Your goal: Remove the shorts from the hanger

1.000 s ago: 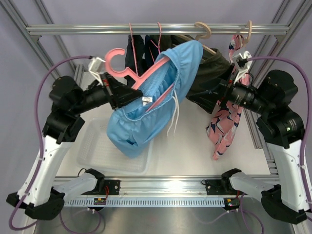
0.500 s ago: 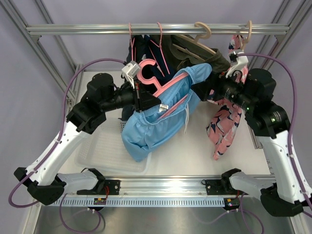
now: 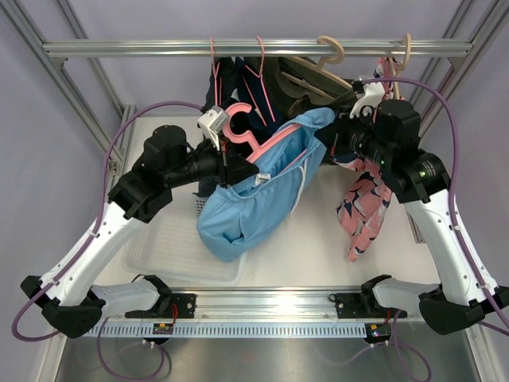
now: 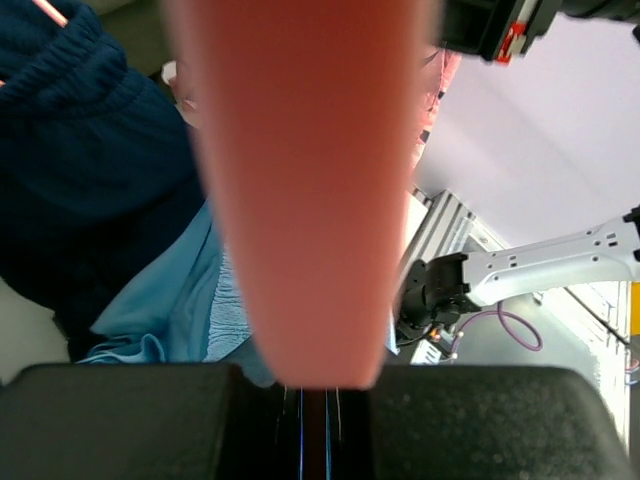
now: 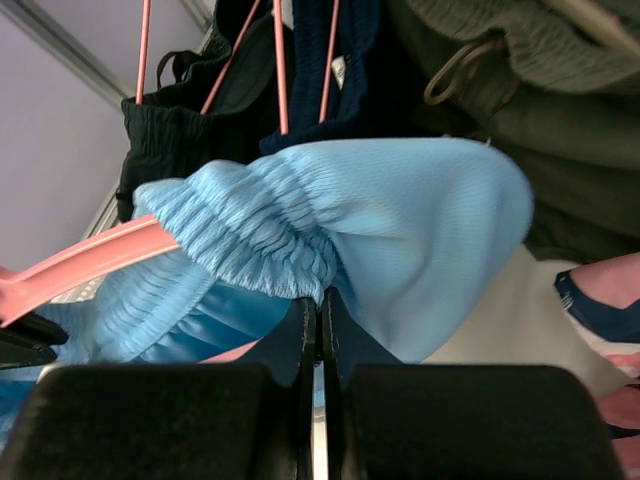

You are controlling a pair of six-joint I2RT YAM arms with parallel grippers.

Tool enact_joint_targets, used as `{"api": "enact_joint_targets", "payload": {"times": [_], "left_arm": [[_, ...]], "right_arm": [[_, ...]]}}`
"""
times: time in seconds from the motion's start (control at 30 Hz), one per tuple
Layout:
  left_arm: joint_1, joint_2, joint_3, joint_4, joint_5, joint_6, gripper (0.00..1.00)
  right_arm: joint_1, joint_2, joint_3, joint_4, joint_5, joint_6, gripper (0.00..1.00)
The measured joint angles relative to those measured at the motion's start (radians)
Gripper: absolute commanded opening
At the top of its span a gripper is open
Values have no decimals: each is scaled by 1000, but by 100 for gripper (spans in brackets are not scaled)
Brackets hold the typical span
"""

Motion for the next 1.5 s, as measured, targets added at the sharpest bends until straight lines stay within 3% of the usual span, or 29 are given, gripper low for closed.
{"api": "enact_joint_targets", "payload": {"times": [0.2, 0.47, 0.83, 1.07, 1.23, 1.5], "left_arm": [[-5, -101, -13, -54, -17, 68, 0], [-14, -212, -63, -80, -13, 166, 0], [-14, -278, -95, -63, -1, 184, 0], [-10, -237, -108, 88, 20, 116, 0], [-10, -161, -142, 304, 21, -16, 0], [-10, -28, -153, 603, -30, -194, 0]], "right_arm": [[-50, -4, 76, 20, 28, -46, 0], [-212, -6, 138, 26, -77, -45, 0], [-241, 23, 91, -15, -196, -60, 0], [-269, 23, -16, -24, -393, -93, 0], [-287, -19, -169, -16, -578, -139, 0], [-185, -144, -304, -10, -687, -217, 0]]}}
